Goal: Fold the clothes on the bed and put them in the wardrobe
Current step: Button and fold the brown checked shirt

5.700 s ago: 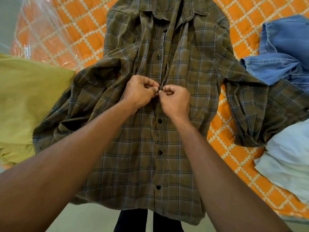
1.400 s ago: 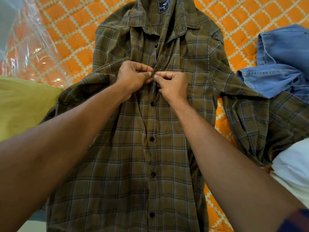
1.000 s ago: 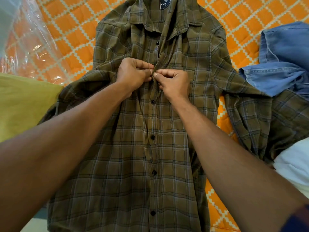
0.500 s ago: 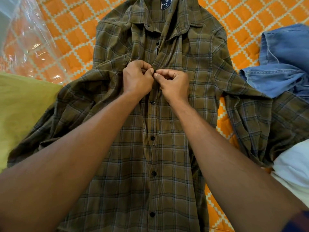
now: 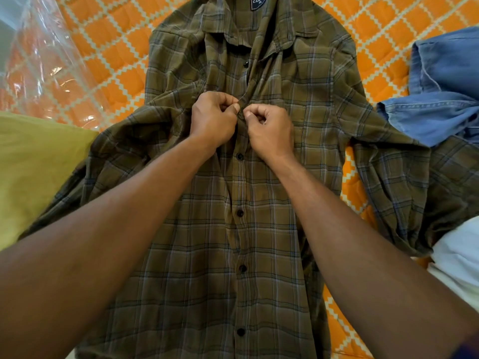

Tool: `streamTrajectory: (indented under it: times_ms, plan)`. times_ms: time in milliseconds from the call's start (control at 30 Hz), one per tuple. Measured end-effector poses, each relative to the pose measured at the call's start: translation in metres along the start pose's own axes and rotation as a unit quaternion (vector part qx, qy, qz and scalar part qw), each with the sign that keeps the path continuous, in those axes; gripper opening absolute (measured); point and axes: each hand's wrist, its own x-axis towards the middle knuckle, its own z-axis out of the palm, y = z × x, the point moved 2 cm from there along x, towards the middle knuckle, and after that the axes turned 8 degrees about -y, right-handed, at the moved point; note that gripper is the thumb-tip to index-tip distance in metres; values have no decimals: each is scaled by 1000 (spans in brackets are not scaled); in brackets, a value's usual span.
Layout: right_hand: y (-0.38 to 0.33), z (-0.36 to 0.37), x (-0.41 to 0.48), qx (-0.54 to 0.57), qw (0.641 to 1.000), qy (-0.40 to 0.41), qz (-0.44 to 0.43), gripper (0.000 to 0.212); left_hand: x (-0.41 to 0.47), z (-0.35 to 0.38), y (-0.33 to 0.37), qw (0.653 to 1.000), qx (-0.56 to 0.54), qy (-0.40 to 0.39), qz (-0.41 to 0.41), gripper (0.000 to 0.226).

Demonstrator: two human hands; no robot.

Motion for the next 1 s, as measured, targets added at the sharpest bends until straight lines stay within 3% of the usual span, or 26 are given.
streamTrajectory:
  times_ms: [133, 400, 700, 1000]
  plan:
    - [-2, 1, -2, -40, 999, 10, -24, 17, -1, 2, -5, 999, 17, 30, 17, 9]
    - [0, 3, -4, 27, 998, 45, 16, 12, -14, 8, -1, 996, 3, 88, 33, 11]
    - [-2, -1, -5, 80, 996, 34, 27, 10, -18, 20, 6, 988, -30, 144, -38, 9]
    - [4, -1, -2, 88, 996, -9, 24, 14, -7, 12, -11, 985, -159, 40, -52, 7]
